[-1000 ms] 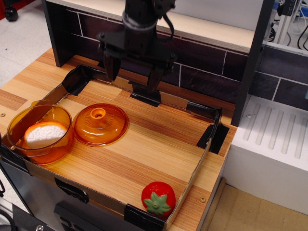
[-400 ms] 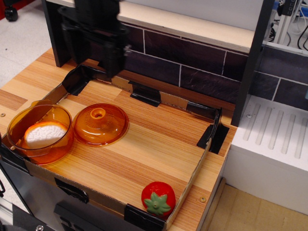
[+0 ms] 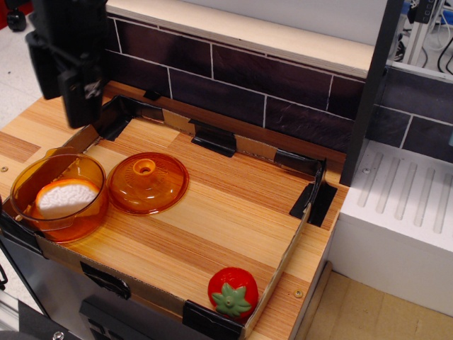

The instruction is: Take sushi out of pot

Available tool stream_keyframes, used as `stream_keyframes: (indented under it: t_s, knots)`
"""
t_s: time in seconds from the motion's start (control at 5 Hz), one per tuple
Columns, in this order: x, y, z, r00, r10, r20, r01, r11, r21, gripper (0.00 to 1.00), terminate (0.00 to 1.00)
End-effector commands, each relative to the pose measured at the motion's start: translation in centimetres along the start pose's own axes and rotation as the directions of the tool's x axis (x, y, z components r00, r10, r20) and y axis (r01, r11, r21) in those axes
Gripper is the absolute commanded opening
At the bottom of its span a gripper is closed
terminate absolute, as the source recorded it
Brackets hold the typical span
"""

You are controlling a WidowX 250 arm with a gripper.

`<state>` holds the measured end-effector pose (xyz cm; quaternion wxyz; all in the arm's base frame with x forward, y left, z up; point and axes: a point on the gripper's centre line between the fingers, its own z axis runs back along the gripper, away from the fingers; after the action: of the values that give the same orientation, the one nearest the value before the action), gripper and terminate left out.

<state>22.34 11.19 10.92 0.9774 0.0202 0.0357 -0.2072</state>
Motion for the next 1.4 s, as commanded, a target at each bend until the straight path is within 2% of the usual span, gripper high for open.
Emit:
stream_keyframes:
  t_s: [0.0, 0.2, 1.2]
  knots:
    - [-1.4, 2.5, -3.1, 0.989, -0.126, -0.071, 0.131, 0.99, 0.058, 1.0, 0.0]
    - [-1.4, 2.3, -4.9, 0.985, -0.151, -0.081, 0.157, 0.985, 0.07, 1.0, 0.0]
    - [-2.0, 0.7, -7.4, 0.98, -0.17, -0.101, 0.178, 0.981, 0.08, 1.0, 0.0]
